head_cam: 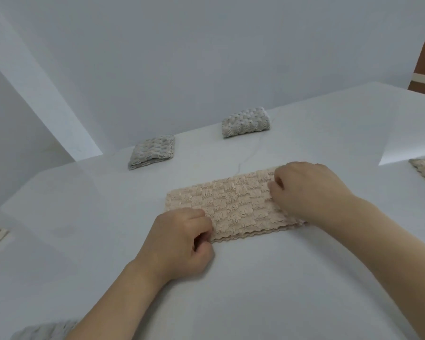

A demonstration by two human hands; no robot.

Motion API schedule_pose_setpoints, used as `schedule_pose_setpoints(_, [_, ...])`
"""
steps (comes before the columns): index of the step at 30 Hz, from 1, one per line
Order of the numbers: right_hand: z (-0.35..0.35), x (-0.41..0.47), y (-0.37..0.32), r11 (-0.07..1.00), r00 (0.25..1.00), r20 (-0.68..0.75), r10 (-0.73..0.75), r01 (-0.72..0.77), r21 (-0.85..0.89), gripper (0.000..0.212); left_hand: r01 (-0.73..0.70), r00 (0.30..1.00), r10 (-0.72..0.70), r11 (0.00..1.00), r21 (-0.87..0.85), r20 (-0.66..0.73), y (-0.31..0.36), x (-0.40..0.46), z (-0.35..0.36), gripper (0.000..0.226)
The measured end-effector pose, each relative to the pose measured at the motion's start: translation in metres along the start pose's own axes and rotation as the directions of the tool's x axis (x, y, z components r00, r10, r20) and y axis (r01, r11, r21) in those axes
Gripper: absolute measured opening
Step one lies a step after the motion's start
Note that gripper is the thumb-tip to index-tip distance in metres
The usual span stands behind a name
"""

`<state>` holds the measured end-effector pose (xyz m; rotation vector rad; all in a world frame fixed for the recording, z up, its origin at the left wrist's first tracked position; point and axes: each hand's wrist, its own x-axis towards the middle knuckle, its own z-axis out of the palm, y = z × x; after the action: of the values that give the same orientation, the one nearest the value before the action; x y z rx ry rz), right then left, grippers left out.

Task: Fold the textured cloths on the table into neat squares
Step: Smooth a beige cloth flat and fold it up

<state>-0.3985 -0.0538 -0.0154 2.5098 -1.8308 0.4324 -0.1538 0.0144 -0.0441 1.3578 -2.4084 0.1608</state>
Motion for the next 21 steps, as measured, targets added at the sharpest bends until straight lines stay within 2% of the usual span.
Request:
schedule_pose_setpoints(2, [-0.001, 0.009, -0.016, 0.995, 0.993, -0.109, -0.040, 0.049, 0.084, 0.023, 0.098, 0.994, -0.099, 0.995, -0.025, -0.038, 0.005, 0.006, -0.011, 0.018])
schedule_pose_setpoints(3, [0.001, 0.013, -0.025, 0.991, 0.991, -0.121, -0.062, 0.076, 0.114, 0.025, 0.175, 0.978, -0.184, 0.980, -0.096, -0.097, 0.007, 0.013, -0.016, 0.024])
schedule_pose_setpoints(6, [0.024, 0.022, -0.039, 0.987, 0.995, 0.000, -0.098, 0.097, 0.130, 0.036, 0.361, 0.865, -0.446, 0.871, -0.333, -0.229, 0.008, 0.044, -0.021, 0.030])
schedule_pose_setpoints(7, [0.034, 0.022, -0.038, 0.989, 0.993, 0.057, -0.099, 0.092, 0.118, 0.041, 0.404, 0.846, -0.491, 0.846, -0.349, -0.210, 0.009, 0.055, -0.017, 0.032])
schedule_pose_setpoints(9, [0.049, 0.020, -0.030, 0.992, 0.985, 0.152, -0.086, 0.071, 0.105, 0.050, 0.434, 0.878, -0.472, 0.853, -0.290, -0.073, 0.008, 0.067, 0.001, 0.036])
schedule_pose_setpoints(11, [0.054, 0.019, -0.024, 0.994, 0.977, 0.195, -0.082, 0.067, 0.086, 0.055, 0.437, 0.898, -0.425, 0.891, -0.121, 0.113, 0.006, 0.066, 0.025, 0.043])
schedule_pose_setpoints(13, [0.055, 0.020, -0.022, 0.995, 0.978, 0.194, -0.080, 0.068, 0.068, 0.056, 0.483, 0.846, -0.477, 0.875, 0.038, 0.237, 0.000, 0.062, 0.038, 0.050])
schedule_pose_setpoints(15, [0.055, 0.023, -0.024, 0.996, 0.975, 0.210, -0.072, 0.058, 0.072, 0.057, 0.507, 0.812, -0.509, 0.857, 0.089, 0.286, -0.004, 0.062, 0.041, 0.052])
schedule_pose_setpoints(21, [0.050, 0.021, -0.010, 0.999, 0.972, 0.236, 0.007, -0.015, 0.032, 0.057, 0.522, 0.776, -0.531, 0.844, 0.125, 0.340, -0.011, 0.058, 0.036, 0.056])
